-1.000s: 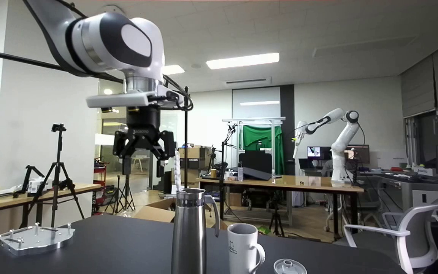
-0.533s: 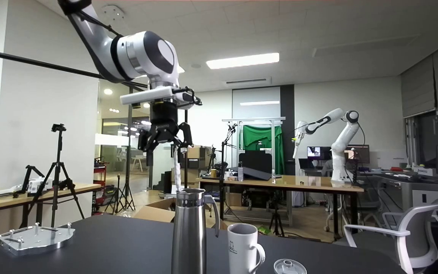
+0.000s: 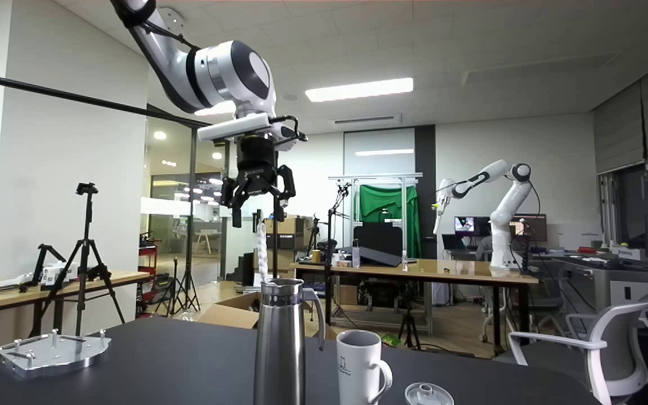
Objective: Use the brush to clean the silver bottle
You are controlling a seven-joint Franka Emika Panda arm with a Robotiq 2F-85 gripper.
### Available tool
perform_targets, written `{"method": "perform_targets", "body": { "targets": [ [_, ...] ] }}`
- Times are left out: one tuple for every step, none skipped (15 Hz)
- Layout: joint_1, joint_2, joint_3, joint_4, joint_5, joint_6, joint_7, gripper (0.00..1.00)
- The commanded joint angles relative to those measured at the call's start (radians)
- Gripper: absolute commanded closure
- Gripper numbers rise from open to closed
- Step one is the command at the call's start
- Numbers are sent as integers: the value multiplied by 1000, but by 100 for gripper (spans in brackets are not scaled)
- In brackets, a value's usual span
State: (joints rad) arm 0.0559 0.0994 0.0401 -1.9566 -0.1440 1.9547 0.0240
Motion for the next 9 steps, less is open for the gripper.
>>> {"method": "perform_targets", "body": {
  "targets": [
    [-4, 15, -1, -23, 22, 43, 14, 0],
    [-5, 17, -1, -38, 27, 73, 11, 25],
    [-6, 20, -2, -49, 31, 103, 14, 26],
    [-8, 21, -2, -62, 41, 134, 10, 34],
    [-10, 20, -3, -75, 55, 163, 6, 40],
    [-12, 19, -4, -88, 64, 190, 3, 47],
    [-14, 14, -5, -107, 74, 226, 1, 55],
    [-16, 11, -5, -119, 83, 249, -2, 62],
    [-17, 9, -6, -134, 92, 274, -5, 68]
  ]
}}
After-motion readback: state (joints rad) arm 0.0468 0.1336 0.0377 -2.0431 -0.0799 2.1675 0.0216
